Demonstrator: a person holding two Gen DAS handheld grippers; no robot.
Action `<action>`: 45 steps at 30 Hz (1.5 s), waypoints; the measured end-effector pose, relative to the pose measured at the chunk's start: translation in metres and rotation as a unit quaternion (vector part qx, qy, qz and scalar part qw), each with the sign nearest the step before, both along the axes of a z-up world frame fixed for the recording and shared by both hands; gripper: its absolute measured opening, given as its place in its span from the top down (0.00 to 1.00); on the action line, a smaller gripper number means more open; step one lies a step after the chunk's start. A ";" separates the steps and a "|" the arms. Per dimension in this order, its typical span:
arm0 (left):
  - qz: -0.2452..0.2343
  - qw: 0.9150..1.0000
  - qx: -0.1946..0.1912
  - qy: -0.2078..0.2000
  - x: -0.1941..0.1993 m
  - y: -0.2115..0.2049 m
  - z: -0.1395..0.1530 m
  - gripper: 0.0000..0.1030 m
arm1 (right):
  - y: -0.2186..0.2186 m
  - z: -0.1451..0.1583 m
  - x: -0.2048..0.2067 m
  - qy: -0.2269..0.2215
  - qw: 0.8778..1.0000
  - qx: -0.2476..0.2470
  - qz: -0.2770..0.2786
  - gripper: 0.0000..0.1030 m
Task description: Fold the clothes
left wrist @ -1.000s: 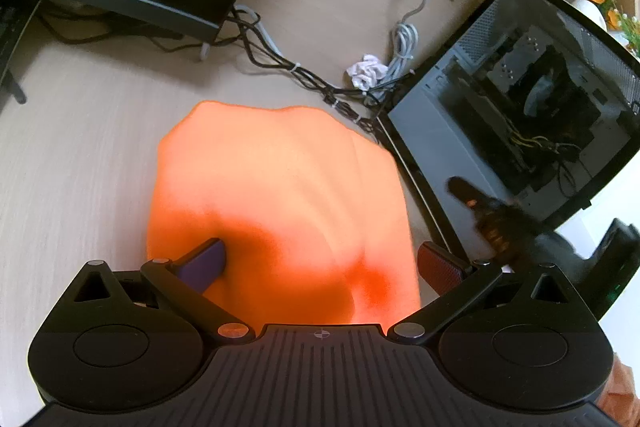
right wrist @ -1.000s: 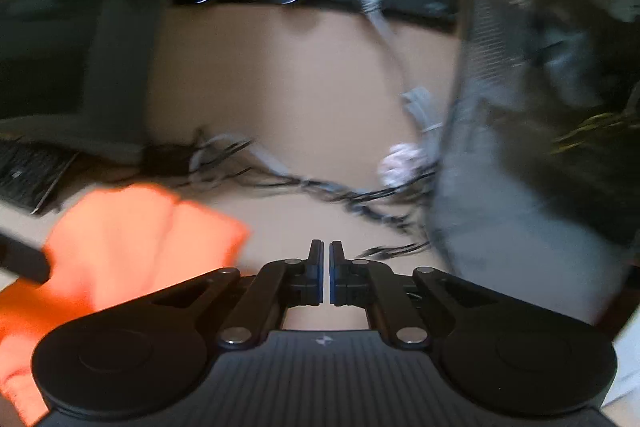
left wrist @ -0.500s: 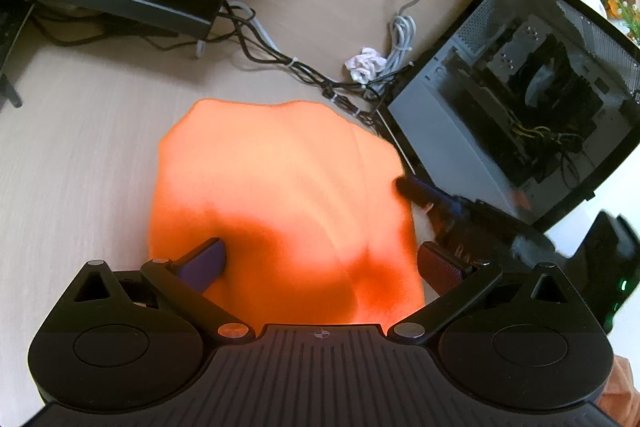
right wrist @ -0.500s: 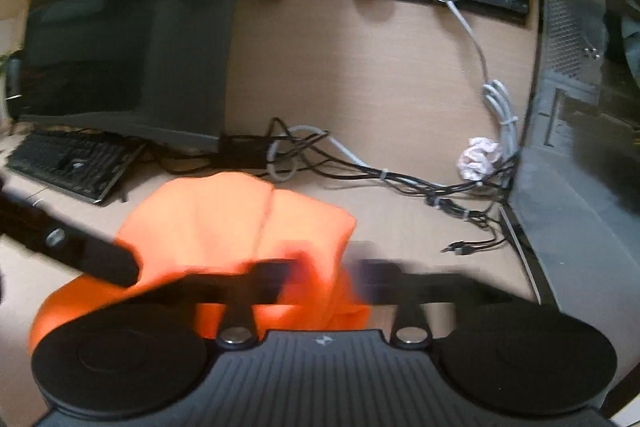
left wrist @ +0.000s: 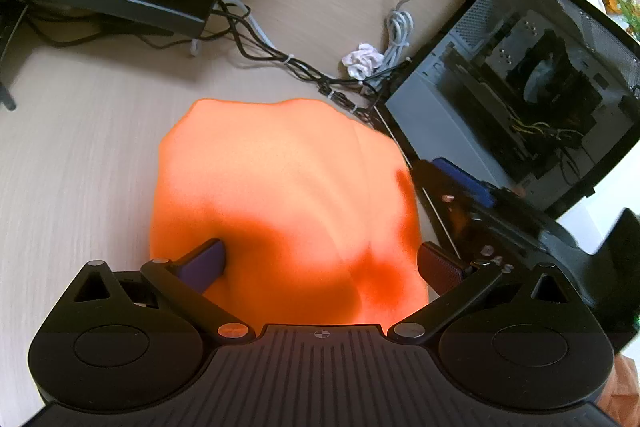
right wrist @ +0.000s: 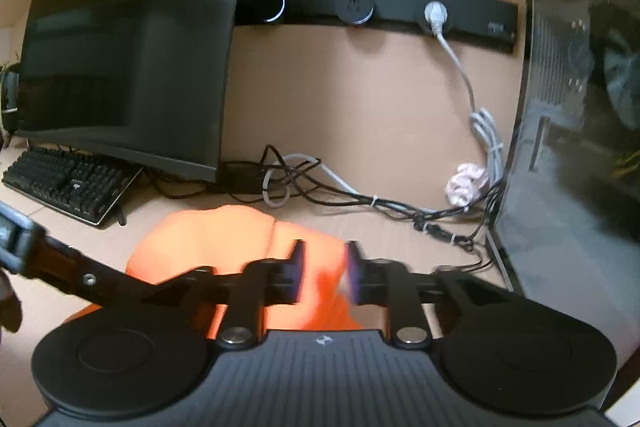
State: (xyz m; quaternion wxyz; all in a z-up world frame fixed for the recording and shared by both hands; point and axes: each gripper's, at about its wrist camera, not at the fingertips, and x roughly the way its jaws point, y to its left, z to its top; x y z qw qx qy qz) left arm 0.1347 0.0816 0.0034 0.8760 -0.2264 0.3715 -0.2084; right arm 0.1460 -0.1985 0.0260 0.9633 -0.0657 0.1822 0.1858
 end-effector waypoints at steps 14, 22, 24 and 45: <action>0.009 0.999 -0.039 0.000 0.001 0.009 0.003 0.00 | -0.022 0.029 -0.016 -0.045 0.998 0.011 -0.047 1.00; 0.083 0.993 -0.087 0.011 -0.001 0.054 -0.007 0.00 | -0.041 -0.003 -0.041 0.087 0.987 0.131 0.018 0.26; 0.080 0.992 -0.096 0.023 -0.003 0.059 -0.015 0.00 | -0.047 -0.014 -0.030 0.142 0.971 0.190 0.021 0.26; 0.082 0.995 -0.047 -0.009 0.004 0.043 0.004 0.00 | -0.098 -0.064 -0.021 0.280 0.937 0.195 -0.073 0.88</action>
